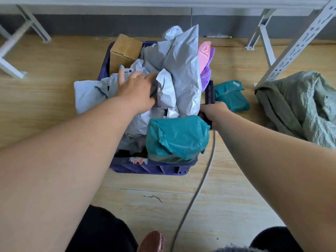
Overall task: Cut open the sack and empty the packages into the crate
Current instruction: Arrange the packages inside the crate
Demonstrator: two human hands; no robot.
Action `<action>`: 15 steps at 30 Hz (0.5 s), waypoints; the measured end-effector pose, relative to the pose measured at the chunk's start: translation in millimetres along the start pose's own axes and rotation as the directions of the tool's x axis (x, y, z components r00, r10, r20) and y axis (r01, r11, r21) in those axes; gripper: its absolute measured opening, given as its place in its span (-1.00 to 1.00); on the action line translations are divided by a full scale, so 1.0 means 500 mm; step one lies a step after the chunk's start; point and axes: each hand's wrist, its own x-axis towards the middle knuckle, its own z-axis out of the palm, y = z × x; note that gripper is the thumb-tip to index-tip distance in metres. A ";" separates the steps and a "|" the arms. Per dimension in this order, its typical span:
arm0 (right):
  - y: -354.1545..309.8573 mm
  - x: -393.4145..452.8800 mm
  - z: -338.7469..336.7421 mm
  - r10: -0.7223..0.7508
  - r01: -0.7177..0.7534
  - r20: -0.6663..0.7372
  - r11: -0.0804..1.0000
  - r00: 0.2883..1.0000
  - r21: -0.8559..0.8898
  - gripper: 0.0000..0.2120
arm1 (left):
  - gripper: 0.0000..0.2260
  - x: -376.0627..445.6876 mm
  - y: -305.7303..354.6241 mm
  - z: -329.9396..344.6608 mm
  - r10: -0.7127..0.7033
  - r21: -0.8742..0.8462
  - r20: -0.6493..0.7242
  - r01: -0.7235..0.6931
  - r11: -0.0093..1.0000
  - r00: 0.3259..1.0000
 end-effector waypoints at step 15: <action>-0.032 -0.007 0.083 -0.112 0.102 -0.025 0.961 0.993 -0.256 -0.77 | -0.49 0.014 -0.103 -0.008 -0.007 -0.182 0.057 0.017 0.983 0.998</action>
